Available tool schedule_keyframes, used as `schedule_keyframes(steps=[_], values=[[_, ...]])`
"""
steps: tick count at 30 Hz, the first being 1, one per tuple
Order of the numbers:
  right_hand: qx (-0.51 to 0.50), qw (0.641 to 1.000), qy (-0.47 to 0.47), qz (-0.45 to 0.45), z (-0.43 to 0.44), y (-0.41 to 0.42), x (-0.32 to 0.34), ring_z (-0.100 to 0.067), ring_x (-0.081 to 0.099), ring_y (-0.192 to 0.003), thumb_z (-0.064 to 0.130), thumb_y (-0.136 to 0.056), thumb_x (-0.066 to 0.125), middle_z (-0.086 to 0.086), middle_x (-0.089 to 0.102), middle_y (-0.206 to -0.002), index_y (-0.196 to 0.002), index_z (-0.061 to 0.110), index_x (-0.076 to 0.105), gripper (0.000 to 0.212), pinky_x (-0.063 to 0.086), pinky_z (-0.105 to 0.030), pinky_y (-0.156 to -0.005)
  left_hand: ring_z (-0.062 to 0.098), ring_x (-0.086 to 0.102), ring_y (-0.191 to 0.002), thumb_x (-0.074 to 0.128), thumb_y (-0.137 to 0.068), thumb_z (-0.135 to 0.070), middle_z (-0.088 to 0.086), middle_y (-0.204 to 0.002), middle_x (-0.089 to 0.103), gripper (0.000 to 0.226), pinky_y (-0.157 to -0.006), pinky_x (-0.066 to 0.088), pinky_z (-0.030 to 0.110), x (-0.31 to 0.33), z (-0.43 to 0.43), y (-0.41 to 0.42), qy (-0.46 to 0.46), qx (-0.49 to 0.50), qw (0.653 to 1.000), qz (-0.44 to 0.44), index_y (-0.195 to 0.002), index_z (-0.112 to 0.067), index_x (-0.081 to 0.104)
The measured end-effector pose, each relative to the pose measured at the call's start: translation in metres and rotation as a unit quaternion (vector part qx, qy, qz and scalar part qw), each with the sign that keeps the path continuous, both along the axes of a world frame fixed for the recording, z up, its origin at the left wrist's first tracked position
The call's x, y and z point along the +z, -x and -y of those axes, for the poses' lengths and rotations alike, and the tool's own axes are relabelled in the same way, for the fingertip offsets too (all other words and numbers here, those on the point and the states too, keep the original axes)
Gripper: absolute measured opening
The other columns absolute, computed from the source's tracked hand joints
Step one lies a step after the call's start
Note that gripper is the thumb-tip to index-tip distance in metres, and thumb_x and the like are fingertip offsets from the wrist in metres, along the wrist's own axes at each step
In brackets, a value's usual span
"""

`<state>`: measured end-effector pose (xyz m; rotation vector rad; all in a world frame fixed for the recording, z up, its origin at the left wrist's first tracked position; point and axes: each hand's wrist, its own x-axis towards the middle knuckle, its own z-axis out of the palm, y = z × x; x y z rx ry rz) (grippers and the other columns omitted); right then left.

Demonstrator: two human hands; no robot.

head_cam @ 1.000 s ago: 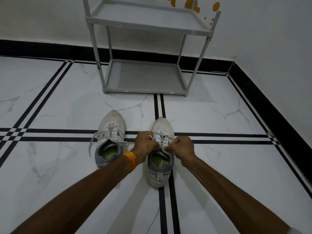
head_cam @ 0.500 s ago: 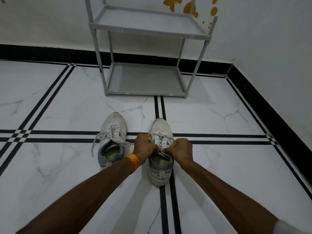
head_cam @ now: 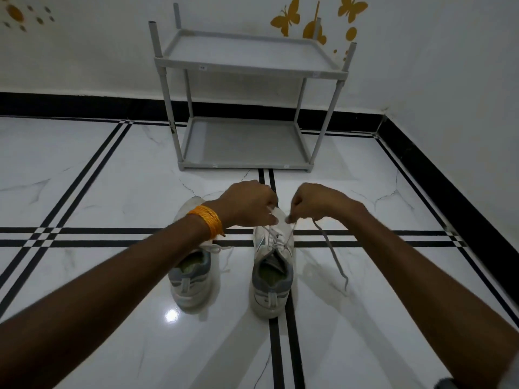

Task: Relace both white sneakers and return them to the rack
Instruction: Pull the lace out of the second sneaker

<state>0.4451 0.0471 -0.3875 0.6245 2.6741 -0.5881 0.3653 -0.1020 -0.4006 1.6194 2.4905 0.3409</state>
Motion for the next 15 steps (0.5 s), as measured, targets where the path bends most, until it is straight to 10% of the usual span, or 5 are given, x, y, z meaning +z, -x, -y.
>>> schedule_keyframes(steps=[7,12,15], values=[[-0.015,0.952,0.184,-0.243,-0.005,0.013,0.053,-0.008,0.063,-0.084,0.014,-0.084,0.07,-0.001,0.071,-0.091,-0.094,0.005,0.072,0.013,0.046,-0.025,-0.076,0.015,0.053,-0.071,0.063,-0.086,-0.038,-0.003,-0.083,0.059,0.025,-0.06,0.04,0.027,0.01,-0.009,-0.009,-0.039,-0.179,0.982,-0.045,-0.082,-0.014,0.059],[0.031,0.94,0.186,-0.285,0.006,0.019,0.063,-0.002,0.062,-0.07,0.018,-0.087,0.068,0.0,0.07,-0.082,-0.096,0.008,0.071,0.014,0.048,-0.02,-0.069,0.022,0.064,-0.084,0.051,-0.093,-0.04,0.002,-0.097,0.069,0.029,-0.068,0.05,0.032,0.024,-0.023,0.008,0.004,-0.117,0.97,-0.213,-0.101,-0.015,0.065],[-0.023,0.924,0.18,-0.337,-0.003,0.013,0.052,-0.007,0.065,-0.089,0.01,-0.087,0.061,-0.003,0.069,-0.099,-0.109,0.015,0.068,0.023,0.052,-0.023,-0.081,0.019,0.059,-0.07,0.057,-0.091,-0.039,0.005,-0.081,0.066,0.028,-0.06,0.043,0.028,0.034,-0.026,0.015,-0.046,-0.017,0.998,-0.035,-0.088,-0.012,0.067]])
